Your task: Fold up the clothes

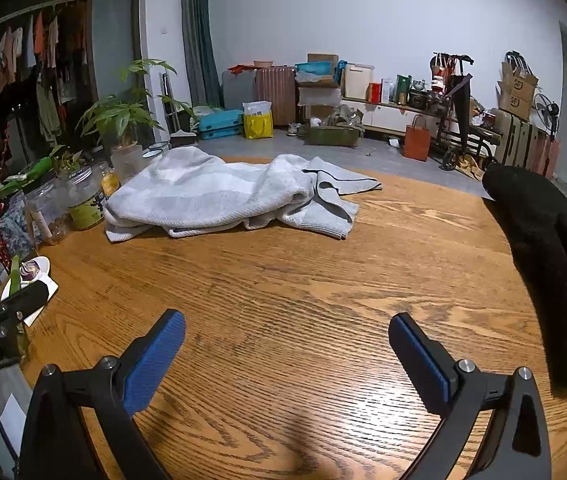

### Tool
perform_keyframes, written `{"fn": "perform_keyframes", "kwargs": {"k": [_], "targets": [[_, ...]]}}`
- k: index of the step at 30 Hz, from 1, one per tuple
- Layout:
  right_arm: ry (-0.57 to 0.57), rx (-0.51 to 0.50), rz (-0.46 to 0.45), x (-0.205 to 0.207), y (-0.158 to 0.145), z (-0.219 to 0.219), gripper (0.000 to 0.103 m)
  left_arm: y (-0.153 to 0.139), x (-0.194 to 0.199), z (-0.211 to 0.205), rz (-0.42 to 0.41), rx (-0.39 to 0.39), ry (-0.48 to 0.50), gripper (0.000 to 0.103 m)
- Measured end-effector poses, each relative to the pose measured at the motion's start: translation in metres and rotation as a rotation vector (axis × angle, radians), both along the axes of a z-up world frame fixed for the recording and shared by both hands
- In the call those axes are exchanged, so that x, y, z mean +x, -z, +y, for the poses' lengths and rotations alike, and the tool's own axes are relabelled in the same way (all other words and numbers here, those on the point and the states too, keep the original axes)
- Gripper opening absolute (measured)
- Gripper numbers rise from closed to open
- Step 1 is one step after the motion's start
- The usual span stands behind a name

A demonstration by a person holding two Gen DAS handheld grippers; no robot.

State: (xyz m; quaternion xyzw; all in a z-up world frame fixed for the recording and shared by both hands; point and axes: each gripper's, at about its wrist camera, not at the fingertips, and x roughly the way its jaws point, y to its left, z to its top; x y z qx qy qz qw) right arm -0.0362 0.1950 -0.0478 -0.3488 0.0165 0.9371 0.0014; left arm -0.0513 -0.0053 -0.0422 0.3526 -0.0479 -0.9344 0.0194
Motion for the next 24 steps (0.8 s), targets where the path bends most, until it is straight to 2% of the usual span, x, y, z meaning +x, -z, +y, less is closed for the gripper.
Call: {"fn": "perform_keyframes", "kwargs": {"k": [4,8,13,17,20,24], "targets": [[-0.010,0.046,-0.001,-0.009,0.005,-0.001,0.103,0.003,-0.015,-0.015,0.000,0.007,-0.025,0.103],[-0.034,0.071,-0.021,-0.034,0.010,0.002,0.103,0.004,-0.047,-0.031,-0.004,0.031,-0.078,0.103],[0.003,0.093,-0.060,-0.097,0.016,0.011,0.103,0.003,-0.110,-0.036,-0.018,0.055,-0.108,0.103],[0.027,0.100,-0.114,-0.161,0.032,0.017,0.101,0.020,-0.173,-0.026,-0.094,0.034,-0.125,0.103],[0.033,0.123,-0.177,-0.206,0.053,0.023,0.093,0.044,-0.216,-0.017,-0.168,0.017,-0.145,0.103],[0.027,0.122,-0.252,-0.244,0.083,0.033,0.085,0.085,-0.250,-0.001,-0.307,0.041,-0.107,0.093]]}}
